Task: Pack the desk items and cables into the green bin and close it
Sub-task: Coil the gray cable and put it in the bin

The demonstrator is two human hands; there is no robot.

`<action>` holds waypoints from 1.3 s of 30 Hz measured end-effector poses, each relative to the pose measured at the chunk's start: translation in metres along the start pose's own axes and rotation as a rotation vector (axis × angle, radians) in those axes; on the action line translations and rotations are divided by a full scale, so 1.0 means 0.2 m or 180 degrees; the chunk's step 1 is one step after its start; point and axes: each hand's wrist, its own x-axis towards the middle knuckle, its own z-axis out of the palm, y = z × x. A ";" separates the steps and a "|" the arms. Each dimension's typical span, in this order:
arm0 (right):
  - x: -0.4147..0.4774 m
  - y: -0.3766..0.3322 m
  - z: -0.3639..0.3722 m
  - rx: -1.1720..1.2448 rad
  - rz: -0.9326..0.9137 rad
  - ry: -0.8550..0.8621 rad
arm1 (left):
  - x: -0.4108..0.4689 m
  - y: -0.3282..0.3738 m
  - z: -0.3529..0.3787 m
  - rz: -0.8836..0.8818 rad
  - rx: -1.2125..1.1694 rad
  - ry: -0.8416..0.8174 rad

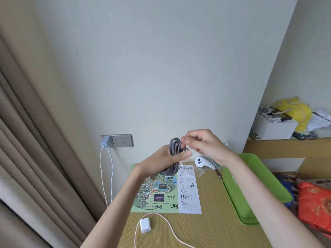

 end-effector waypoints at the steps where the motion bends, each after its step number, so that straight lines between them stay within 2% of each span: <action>1: 0.00 0.01 0.01 -0.0035 -0.0039 0.0037 | 0.00 0.00 0.01 -0.0039 -0.0013 -0.0075; 4: -0.01 0.03 0.00 -0.0024 -0.0021 0.0107 | 0.00 -0.01 0.01 -0.0199 0.0021 -0.0042; 9: -0.03 0.04 -0.02 -0.0133 0.0212 -0.0354 | 0.00 0.00 0.02 -0.0143 -0.0083 -0.0291; 15: -0.03 0.03 0.02 -0.1099 0.0006 -0.0102 | -0.02 0.01 0.04 -0.0090 -0.0219 -0.0399; 20: -0.02 0.06 -0.01 -0.1403 -0.0010 0.0005 | -0.02 -0.02 0.04 -0.0210 -0.0248 -0.0292; 24: -0.02 0.08 -0.05 -0.1404 0.0082 0.0008 | -0.04 -0.07 0.06 -0.0123 0.0206 0.0056; 28: -0.03 0.09 -0.05 -0.1404 0.0172 0.0020 | -0.03 -0.06 0.07 0.0084 0.0473 -0.0029; 32: -0.04 0.02 -0.11 -0.2173 0.0447 0.0186 | -0.02 -0.07 0.05 0.0048 0.0669 -0.0008; 35: -0.04 -0.05 -0.16 -0.1933 0.0381 -0.0251 | -0.01 -0.08 0.04 -0.0154 0.0766 -0.0103; 37: -0.03 -0.10 -0.16 -0.1627 0.0225 -0.0688 | -0.01 -0.08 0.05 -0.0268 0.0908 -0.0353; 39: -0.01 -0.12 -0.15 -0.1511 0.0100 -0.0843 | -0.01 -0.04 0.07 -0.0292 0.0969 -0.0693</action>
